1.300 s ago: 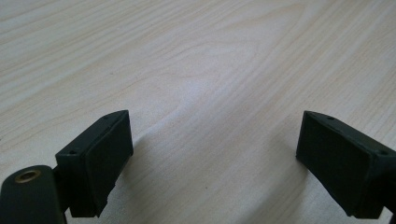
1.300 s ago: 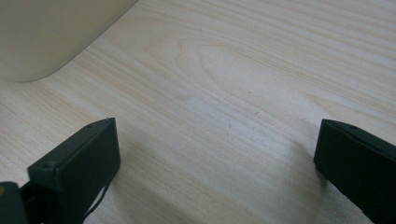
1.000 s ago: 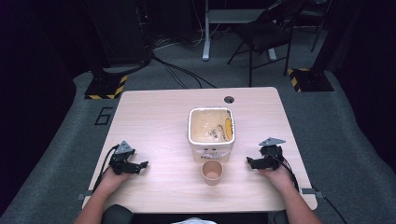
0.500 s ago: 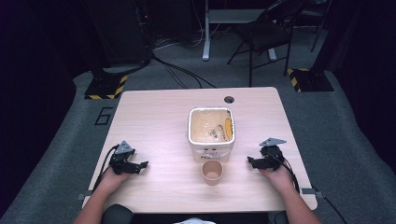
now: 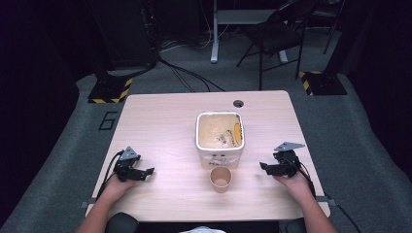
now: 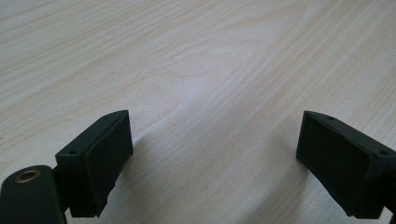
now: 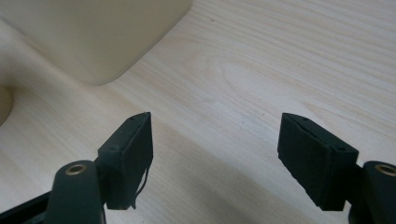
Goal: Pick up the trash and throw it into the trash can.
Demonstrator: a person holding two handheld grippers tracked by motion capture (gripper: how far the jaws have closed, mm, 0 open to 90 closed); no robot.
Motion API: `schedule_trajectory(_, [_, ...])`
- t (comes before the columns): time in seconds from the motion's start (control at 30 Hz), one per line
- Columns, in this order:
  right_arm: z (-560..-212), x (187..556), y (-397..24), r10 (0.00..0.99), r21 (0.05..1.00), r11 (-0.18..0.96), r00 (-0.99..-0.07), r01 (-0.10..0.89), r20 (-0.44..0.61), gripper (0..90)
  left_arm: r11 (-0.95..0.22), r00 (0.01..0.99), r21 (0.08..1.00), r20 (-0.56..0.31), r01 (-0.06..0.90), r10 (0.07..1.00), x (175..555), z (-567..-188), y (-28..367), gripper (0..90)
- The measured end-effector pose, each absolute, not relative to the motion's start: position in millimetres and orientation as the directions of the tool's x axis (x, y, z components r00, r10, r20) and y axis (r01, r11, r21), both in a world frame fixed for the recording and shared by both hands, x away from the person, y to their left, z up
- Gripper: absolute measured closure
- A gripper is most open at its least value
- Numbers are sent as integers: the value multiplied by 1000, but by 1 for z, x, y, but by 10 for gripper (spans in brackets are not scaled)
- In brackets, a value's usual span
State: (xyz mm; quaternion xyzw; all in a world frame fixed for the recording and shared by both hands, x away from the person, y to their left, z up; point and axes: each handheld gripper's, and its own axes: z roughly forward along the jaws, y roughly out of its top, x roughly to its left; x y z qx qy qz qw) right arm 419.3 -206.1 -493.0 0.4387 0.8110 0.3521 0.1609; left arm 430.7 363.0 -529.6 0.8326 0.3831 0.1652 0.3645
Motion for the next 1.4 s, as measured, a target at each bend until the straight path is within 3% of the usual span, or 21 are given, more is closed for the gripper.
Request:
schedule_trajectory(0.37, [-475, 404, -207, 749, 738, 441, -662, 511, 11, 315, -440, 652, 734, -4, 517, 758, 431, -530, 363, 106])
schedule_trajectory(0.73, [-451, 391, -198, 704, 769, 443, -710, 461, 20, 323, -437, 649, 735, -7, 519, 761, 430, -530, 363, 106])
schedule_trajectory(1.0, [-433, 382, -185, 652, 799, 426, -756, 424, 54, 214, -437, 649, 734, -7, 520, 761, 430, -530, 363, 106])
schedule_trajectory(1.4, [-436, 374, -150, 522, 810, 464, -850, 357, 76, 155, -436, 648, 736, -6, 519, 761, 430, -530, 363, 106])
